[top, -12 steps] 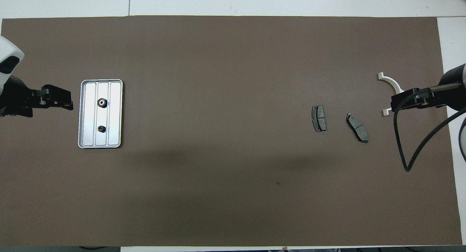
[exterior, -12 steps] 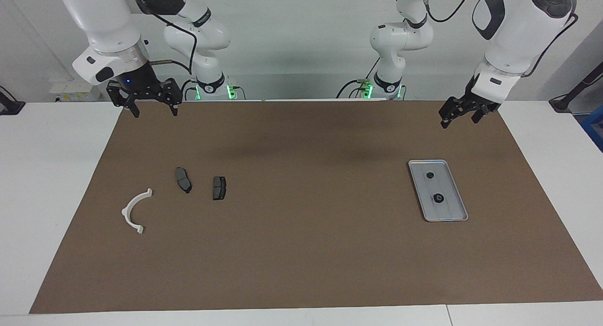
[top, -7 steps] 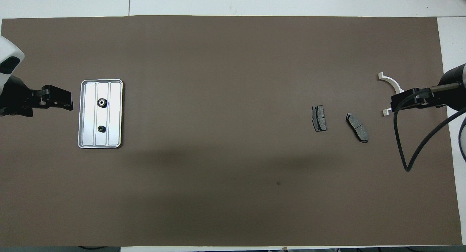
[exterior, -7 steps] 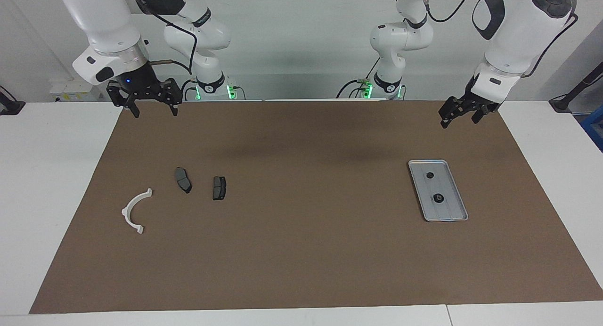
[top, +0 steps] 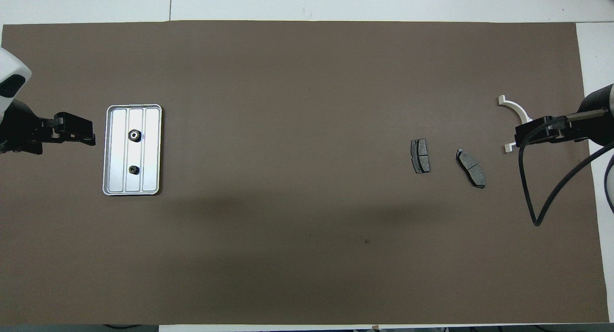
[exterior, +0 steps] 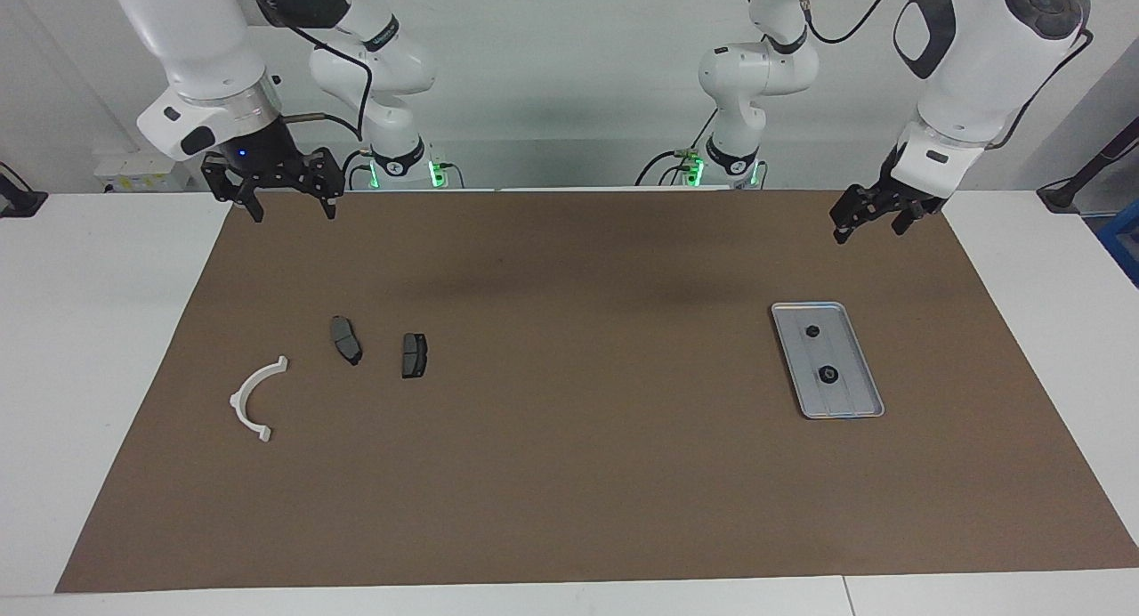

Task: Place bearing gear from tray to pile

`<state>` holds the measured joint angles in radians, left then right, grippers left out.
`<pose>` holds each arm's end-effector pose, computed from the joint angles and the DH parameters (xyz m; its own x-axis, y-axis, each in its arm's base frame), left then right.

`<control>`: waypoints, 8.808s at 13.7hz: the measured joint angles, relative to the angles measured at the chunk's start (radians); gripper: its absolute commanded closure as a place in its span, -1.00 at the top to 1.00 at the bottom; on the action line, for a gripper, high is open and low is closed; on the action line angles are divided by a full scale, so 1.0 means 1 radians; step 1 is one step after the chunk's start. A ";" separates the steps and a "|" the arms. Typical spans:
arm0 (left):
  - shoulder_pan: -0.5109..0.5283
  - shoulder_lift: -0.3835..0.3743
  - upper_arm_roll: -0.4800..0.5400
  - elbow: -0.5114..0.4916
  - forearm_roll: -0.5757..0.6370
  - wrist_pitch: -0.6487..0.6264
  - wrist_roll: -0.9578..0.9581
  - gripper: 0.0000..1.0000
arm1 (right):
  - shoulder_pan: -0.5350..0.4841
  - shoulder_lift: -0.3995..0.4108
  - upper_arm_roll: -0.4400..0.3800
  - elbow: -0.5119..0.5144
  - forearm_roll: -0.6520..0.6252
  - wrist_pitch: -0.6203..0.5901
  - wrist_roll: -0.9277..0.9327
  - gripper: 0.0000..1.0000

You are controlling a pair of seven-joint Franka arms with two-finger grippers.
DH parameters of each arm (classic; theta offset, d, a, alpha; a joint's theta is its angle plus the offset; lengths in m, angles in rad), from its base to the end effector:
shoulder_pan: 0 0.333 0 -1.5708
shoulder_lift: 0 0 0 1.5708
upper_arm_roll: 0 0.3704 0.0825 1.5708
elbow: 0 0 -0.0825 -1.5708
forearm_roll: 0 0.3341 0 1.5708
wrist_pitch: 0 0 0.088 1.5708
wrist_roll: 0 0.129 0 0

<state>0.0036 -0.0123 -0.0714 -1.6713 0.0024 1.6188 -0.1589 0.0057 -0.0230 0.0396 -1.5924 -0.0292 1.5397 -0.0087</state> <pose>0.4996 -0.0339 0.6247 0.9951 0.0910 -0.0392 0.0906 -0.9958 -0.0096 0.4917 0.0187 0.6567 0.9981 0.0530 -0.0300 0.0539 -0.9981 0.0298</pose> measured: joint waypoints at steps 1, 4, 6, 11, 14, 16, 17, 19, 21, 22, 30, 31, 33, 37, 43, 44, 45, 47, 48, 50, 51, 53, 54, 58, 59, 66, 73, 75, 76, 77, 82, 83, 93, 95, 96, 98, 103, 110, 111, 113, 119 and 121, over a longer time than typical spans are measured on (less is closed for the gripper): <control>0.001 0.000 0.003 -0.002 0.000 0.009 0.000 1.00 | 0.000 0.000 0.000 0.000 0.000 0.000 0.000 1.00; 0.020 0.021 0.016 -0.044 0.000 0.106 0.001 1.00 | 0.000 0.000 0.000 0.000 0.000 0.000 0.000 1.00; 0.045 0.071 0.021 -0.088 0.001 0.215 0.009 1.00 | 0.001 0.000 0.002 0.000 0.000 0.000 0.000 1.00; 0.073 0.225 0.023 -0.160 0.003 0.455 0.017 1.00 | 0.002 0.000 0.005 0.000 0.000 0.000 0.000 1.00; 0.072 0.326 0.018 -0.166 0.006 0.531 0.017 0.90 | 0.004 -0.001 0.008 0.000 0.000 0.000 0.000 1.00; 0.070 0.368 0.014 -0.180 0.007 0.572 0.017 0.73 | 0.004 -0.004 0.010 0.000 0.000 0.000 0.000 1.00; 0.068 0.377 0.012 -0.191 0.007 0.593 0.017 0.68 | 0.004 -0.007 0.010 0.001 0.000 0.000 0.000 1.00; 0.067 0.380 0.010 -0.211 0.007 0.612 0.017 0.61 | 0.004 -0.015 0.010 0.001 0.000 0.000 0.000 1.00; 0.067 0.379 0.010 -0.227 0.007 0.624 0.017 0.57 | 0.004 -0.027 0.012 0.001 0.000 0.000 -0.006 1.00; 0.067 0.379 0.010 -0.236 0.008 0.634 0.017 0.56 | 0.004 -0.032 0.013 0.001 0.000 0.000 -0.009 1.00; 0.067 0.369 0.006 -0.273 0.008 0.679 0.017 -1.00 | 0.004 -0.035 0.015 0.000 0.000 0.000 -0.009 1.00; 0.067 0.367 0.005 -0.273 0.008 0.678 0.017 -1.00 | 0.004 -0.035 0.015 0.000 0.000 0.000 -0.009 1.00; 0.065 0.368 0.003 -0.259 -0.002 0.645 0.013 -1.00 | 0.004 -0.035 0.015 0.000 0.000 0.000 -0.009 1.00; -0.049 0.368 -0.004 -0.076 -0.022 0.420 -0.238 -1.00 | 0.005 -0.035 0.015 0.000 0.000 0.000 -0.009 1.00; -0.438 0.398 -0.008 -0.024 -0.022 0.446 -0.736 -1.00 | 0.005 -0.035 0.015 -0.007 0.000 0.002 -0.010 1.00; -0.472 0.413 -0.007 -0.030 -0.022 0.480 -0.770 -1.00 | 0.005 -0.037 0.015 -0.017 0.000 0.016 -0.010 1.00; -0.496 0.430 -0.006 -0.045 -0.022 0.512 -0.793 -1.00 | 0.005 -0.040 0.015 -0.039 0.000 0.043 -0.010 1.00; -0.515 0.450 -0.005 -0.095 -0.022 0.570 -0.808 -1.00 | 0.006 -0.048 0.016 -0.104 0.003 0.115 -0.010 1.00; -0.515 0.451 -0.003 -0.121 -0.022 0.595 -0.808 -1.00 | 0.009 -0.049 0.016 -0.134 0.009 0.144 -0.010 1.00; -0.515 0.451 0.006 -0.150 -0.022 0.621 -0.808 -0.78 | 0.018 -0.049 0.016 -0.189 0.014 0.201 -0.010 1.00; -0.515 0.449 0.007 -0.151 -0.022 0.623 -0.808 0.88 | 0.021 -0.049 0.016 -0.216 0.015 0.236 -0.010 1.00; -0.514 0.446 0.009 -0.150 -0.022 0.619 -0.808 1.00 | 0.039 -0.045 0.016 -0.262 0.016 0.291 0.005 1.00; -0.511 0.444 0.011 -0.147 -0.022 0.604 -0.808 1.00 | 0.051 -0.038 0.016 -0.277 0.016 0.308 0.033 1.00; -0.464 0.372 0.020 -0.157 -0.018 0.492 -0.726 1.00 | 0.124 0.007 0.017 -0.293 0.017 0.358 0.234 1.00; -0.429 0.321 0.021 -0.194 -0.017 0.474 -0.645 1.00 | 0.147 0.020 0.017 -0.293 0.017 0.371 0.290 1.00; 0.021 0.079 0.033 -0.465 -0.017 0.480 0.082 0.90 | 0.376 0.150 0.019 -0.280 0.017 0.500 0.683 1.00; 0.064 0.104 0.011 -0.563 -0.019 0.678 0.127 0.20 | 0.539 0.397 0.016 -0.062 0.006 0.523 0.891 0.90; 0.065 0.126 0.012 -0.564 -0.019 0.707 0.125 0.16 | 0.587 0.487 0.016 0.021 -0.034 0.520 0.994 0.90; 0.066 0.138 0.014 -0.564 -0.019 0.717 0.124 0.15 | 0.611 0.541 0.016 0.072 -0.049 0.518 1.041 0.90; 0.067 0.149 0.016 -0.564 -0.019 0.723 0.124 0.13 | 0.629 0.594 0.015 0.124 -0.058 0.514 1.069 0.90; 0.067 0.171 0.016 -0.564 -0.019 0.745 0.121 -0.67 | 0.648 0.739 0.013 0.300 -0.069 0.472 1.091 1.00; 0.067 0.170 0.016 -0.563 -0.020 0.745 0.121 -1.00 | 0.648 0.759 0.013 0.333 -0.069 0.458 1.092 1.00; 0.065 0.137 0.004 -0.366 -0.021 0.405 0.066 -1.00 | 0.694 0.887 0.011 0.444 -0.083 0.445 1.107 0.94; 0.065 0.116 0.003 -0.335 -0.024 0.350 0.058 -1.00 | 0.694 0.887 0.011 0.446 -0.083 0.443 1.107 0.47; 0.065 0.108 0.002 -0.333 -0.025 0.345 0.046 -1.00 | 0.694 0.887 0.011 0.449 -0.083 0.443 1.107 0.03; 0.064 0.106 0.001 -0.333 -0.026 0.345 0.026 -1.00 | 0.692 0.887 0.010 0.458 -0.083 0.444 1.108 -0.34; 0.031 0.106 -0.002 -0.333 -0.027 0.345 -0.030 -1.00 | 0.690 0.886 0.004 0.468 -0.083 0.444 1.108 -1.00; -0.037 0.106 -0.005 -0.311 -0.031 0.343 -0.148 -1.00 | 0.624 0.855 0.002 0.514 -0.083 0.273 1.047 -1.00; -0.067 0.106 -0.006 -0.302 -0.041 0.343 -0.196 -1.00 | 0.592 0.821 0.003 0.542 -0.080 0.196 0.994 -1.00; -0.152 0.107 -0.007 -0.278 -0.063 0.353 -0.323 -1.00 | 0.501 0.713 0.004 0.578 -0.053 0.045 0.814 -1.00; -0.478 0.267 -0.010 -0.158 -0.078 0.483 -0.761 -1.00 | 0.143 0.546 0.002 0.566 -0.033 -0.088 0.070 -1.00; -0.543 0.371 -0.008 -0.132 -0.070 0.560 -0.829 -1.00 | 0.043 0.559 0.002 0.520 -0.033 0.003 -0.092 -1.00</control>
<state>-0.5394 0.3589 -0.0791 -1.8033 -0.0676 2.1786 -0.9879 0.0483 0.5356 0.0417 -1.0725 -0.0625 1.5423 -0.1006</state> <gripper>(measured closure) 0.762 0.643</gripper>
